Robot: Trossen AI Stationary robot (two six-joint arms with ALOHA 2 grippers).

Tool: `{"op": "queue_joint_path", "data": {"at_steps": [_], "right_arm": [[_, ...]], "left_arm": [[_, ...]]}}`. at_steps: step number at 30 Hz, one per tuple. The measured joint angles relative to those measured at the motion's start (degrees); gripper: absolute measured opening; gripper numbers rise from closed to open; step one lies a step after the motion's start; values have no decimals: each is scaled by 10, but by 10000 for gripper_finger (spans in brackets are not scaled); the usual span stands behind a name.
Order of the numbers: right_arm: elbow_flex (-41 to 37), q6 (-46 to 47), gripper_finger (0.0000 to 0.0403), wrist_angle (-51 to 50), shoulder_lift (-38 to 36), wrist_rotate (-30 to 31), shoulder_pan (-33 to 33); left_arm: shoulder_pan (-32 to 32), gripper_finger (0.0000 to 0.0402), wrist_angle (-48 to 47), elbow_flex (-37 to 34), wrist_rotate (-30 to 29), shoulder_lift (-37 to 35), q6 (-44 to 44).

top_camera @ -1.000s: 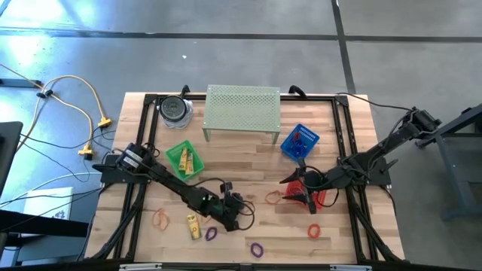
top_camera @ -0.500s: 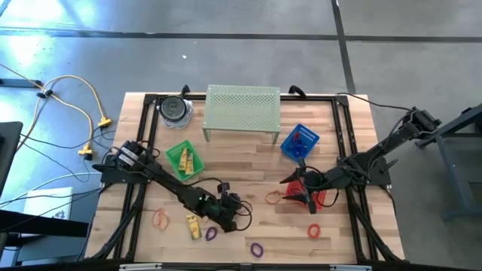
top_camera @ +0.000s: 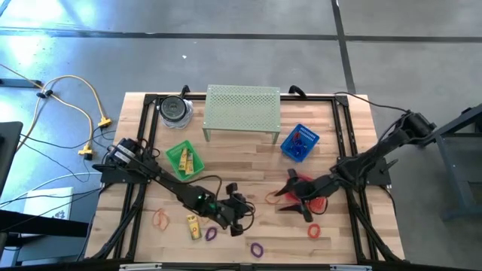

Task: Pick & Place Office Desk Supplies
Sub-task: Put the orange rubberband into the red basket

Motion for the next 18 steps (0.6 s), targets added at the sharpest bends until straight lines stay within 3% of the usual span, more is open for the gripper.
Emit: {"op": "queue_joint_path", "data": {"at_steps": [8, 13, 18], "right_arm": [[0, -1, 229, 66, 67, -12, -24], [0, 15, 229, 98, 79, -65, -35], [0, 15, 229, 106, 79, -63, -36]], "left_arm": [[0, 1, -5, 59, -28, 0, 69], [1, 1, -8, 61, -62, -1, 88], [8, 1, -5, 61, -70, -1, 93]]}}
